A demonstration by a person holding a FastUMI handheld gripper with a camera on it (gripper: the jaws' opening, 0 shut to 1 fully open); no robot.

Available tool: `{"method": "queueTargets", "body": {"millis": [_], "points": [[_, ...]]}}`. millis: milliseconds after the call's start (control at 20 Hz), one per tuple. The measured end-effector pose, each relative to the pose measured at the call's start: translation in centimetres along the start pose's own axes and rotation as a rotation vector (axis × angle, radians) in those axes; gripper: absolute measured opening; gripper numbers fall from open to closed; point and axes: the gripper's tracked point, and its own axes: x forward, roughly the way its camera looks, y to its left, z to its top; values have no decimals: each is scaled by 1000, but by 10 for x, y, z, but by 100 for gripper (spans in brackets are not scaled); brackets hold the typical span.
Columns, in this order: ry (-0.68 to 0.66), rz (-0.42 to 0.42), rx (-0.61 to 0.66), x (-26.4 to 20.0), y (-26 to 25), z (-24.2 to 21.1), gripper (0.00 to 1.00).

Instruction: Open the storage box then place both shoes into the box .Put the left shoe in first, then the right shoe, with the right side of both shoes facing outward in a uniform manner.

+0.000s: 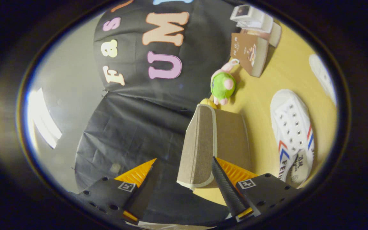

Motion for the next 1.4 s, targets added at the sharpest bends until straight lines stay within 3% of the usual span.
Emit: {"method": "queueTargets", "body": {"millis": [700,1050,1400], "points": [[110,43,250,34,-34,-20,99],[145,34,272,45,-37,-29,99],[162,107,307,35,-16,-27,98]]}}
